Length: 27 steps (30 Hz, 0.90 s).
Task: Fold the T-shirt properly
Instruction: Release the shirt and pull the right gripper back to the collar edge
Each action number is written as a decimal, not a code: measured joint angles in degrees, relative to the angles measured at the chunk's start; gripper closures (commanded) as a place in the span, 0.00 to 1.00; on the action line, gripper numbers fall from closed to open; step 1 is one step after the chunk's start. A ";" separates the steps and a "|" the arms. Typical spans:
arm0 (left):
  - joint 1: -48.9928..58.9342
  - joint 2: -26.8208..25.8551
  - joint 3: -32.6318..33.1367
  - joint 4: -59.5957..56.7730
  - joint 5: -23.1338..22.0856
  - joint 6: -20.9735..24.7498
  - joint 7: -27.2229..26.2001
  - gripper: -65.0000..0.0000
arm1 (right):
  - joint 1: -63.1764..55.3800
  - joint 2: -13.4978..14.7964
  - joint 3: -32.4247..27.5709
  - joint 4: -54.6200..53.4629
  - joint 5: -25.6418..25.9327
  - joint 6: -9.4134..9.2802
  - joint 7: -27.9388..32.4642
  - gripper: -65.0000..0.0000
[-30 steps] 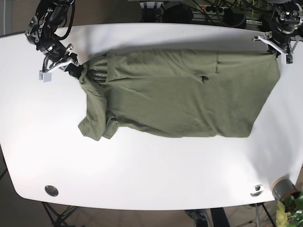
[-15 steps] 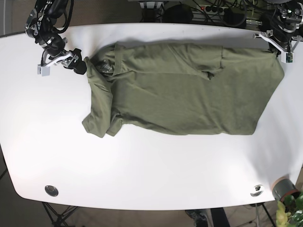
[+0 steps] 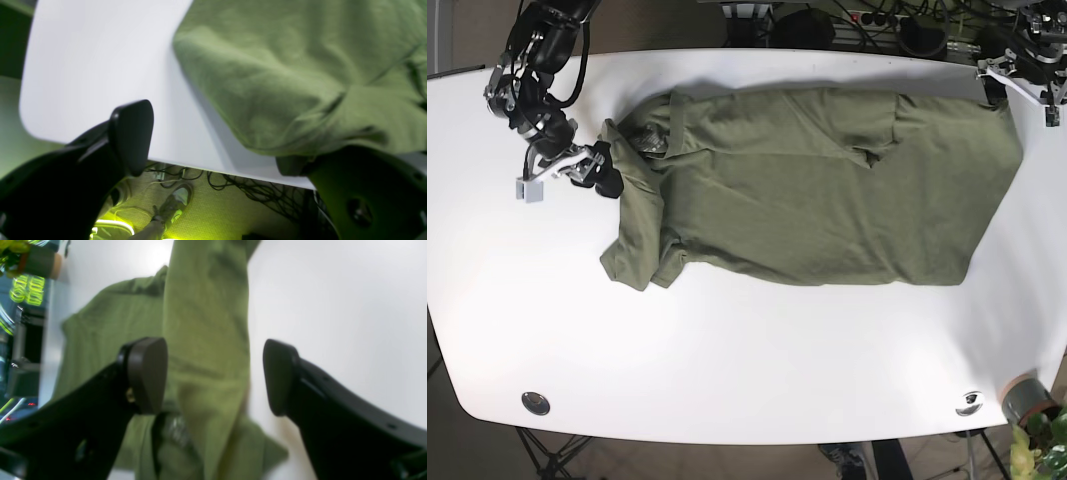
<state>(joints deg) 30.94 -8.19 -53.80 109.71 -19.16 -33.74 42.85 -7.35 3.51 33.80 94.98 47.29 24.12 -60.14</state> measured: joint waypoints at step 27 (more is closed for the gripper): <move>0.83 0.17 -5.73 0.96 0.02 -6.40 0.02 0.20 | 5.09 -8.07 -8.66 -9.05 -14.23 0.66 3.39 0.34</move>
<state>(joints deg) 31.77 -8.01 -59.53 110.67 -19.14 -40.14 42.87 -2.26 -4.56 25.15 85.93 33.06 24.77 -56.75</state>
